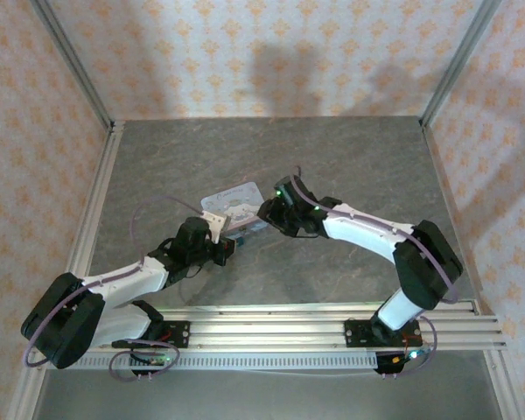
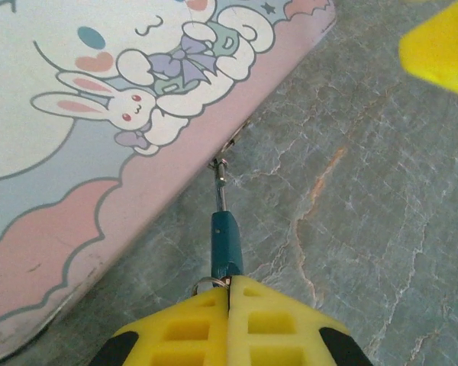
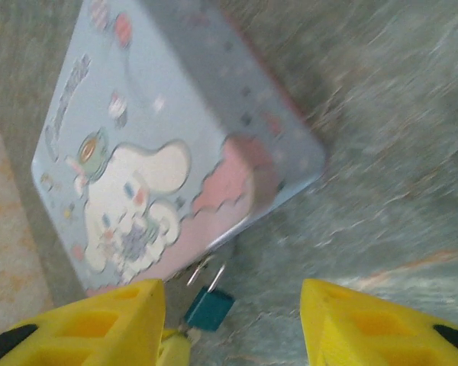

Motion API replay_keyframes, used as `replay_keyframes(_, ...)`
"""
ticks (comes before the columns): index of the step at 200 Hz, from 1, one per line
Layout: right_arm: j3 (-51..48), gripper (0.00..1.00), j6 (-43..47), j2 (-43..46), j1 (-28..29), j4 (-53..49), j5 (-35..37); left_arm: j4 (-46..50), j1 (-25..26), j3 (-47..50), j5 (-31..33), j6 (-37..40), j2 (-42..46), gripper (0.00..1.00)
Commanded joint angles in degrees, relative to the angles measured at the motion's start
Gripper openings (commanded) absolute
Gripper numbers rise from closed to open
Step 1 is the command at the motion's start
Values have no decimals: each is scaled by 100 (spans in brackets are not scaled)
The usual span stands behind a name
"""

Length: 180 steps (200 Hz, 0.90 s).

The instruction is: Unlock the padlock with the key

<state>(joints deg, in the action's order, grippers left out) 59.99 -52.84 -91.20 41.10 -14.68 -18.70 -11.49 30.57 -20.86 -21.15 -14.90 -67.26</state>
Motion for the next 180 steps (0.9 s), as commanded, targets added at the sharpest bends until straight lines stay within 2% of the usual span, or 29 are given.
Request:
replay_keyframes(1,237,49,448,-52,-234,-579,274,191,-112,-129,-212,78,107,0)
replay_keyframes(26,155,49,545,109,-409,-642,472,407,-217,-237,-368,134,182,0)
replay_keyframes(87,159,50,708,-137,-592,-680,276,405,-420,-390,-928,188,-105,0)
replay_keyframes(124,153,49,686,-400,-587,-449,36,498,-447,-496,-944,264,-207,0)
replay_keyframes(180,-272,48,571,-285,-594,-109,-61,489,-543,-650,-1108,330,-444,0)
